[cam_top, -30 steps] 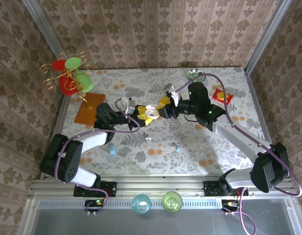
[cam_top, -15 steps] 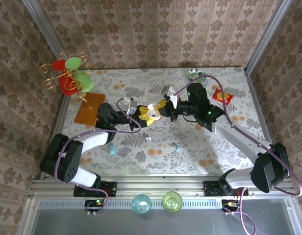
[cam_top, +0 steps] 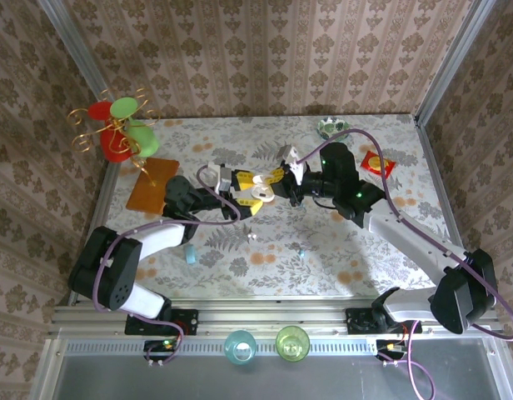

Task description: Insert the wireless bluetooth earbuds into the charging case

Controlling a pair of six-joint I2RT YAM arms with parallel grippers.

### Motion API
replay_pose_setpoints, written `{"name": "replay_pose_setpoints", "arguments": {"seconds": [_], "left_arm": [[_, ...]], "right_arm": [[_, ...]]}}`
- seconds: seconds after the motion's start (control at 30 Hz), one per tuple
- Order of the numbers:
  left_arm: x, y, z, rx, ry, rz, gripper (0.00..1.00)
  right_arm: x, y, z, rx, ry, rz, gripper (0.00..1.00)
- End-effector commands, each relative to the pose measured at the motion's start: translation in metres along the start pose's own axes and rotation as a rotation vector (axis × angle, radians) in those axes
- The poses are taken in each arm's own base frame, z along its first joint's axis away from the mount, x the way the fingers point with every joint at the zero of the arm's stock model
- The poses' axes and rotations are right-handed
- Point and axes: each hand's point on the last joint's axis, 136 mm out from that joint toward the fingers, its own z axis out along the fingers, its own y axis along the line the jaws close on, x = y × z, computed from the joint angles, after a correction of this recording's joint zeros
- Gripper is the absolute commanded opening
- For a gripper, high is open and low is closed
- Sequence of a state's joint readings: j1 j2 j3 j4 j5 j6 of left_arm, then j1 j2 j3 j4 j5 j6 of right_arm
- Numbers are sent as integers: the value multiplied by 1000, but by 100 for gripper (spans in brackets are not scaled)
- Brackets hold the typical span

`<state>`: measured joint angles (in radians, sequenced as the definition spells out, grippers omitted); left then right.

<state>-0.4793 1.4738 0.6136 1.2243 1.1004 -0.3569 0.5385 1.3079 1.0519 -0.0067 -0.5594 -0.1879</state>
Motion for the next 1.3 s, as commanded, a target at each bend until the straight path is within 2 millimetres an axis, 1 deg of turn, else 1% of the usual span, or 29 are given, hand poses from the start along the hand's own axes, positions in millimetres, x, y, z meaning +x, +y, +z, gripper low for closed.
{"name": "replay_pose_setpoints", "arguments": {"seconds": [0.0,0.13,0.23,0.37,0.43,0.5,0.7,0.73,0.9,0.97,1.07,1.17,1.27], "left_arm": [[-10,1,6,8,-26,19,66],[-9,0,8,14,-24,14,61],[-9,1,8,13,-25,15,60],[-11,0,8,15,-27,20,55],[-12,-1,8,18,-28,26,55],[-13,-2,8,20,-28,32,59],[-13,-2,8,23,-28,31,61],[-14,-2,8,25,-28,33,60],[-13,-3,8,29,-26,34,44],[-13,-3,8,29,-25,34,41],[-12,-2,8,29,-25,36,38],[-11,-1,8,21,-25,42,34],[-10,2,6,8,-27,42,34]], "right_arm": [[-8,2,-3,21,-27,-40,0],[-10,2,-1,17,-38,-41,0],[-13,3,0,14,-44,-44,0],[-10,4,1,5,-34,-45,0],[-9,4,1,1,-27,-44,0],[-7,5,2,-3,-20,-45,0],[-7,6,3,-14,-15,-42,0],[-8,5,4,-12,-15,-42,0],[-9,5,4,-13,-15,-42,0],[-11,5,3,-12,-22,-41,1],[-13,5,2,-8,-30,-35,8],[-17,2,-1,15,-47,-24,19],[-20,0,-3,34,-63,-7,28]]}}
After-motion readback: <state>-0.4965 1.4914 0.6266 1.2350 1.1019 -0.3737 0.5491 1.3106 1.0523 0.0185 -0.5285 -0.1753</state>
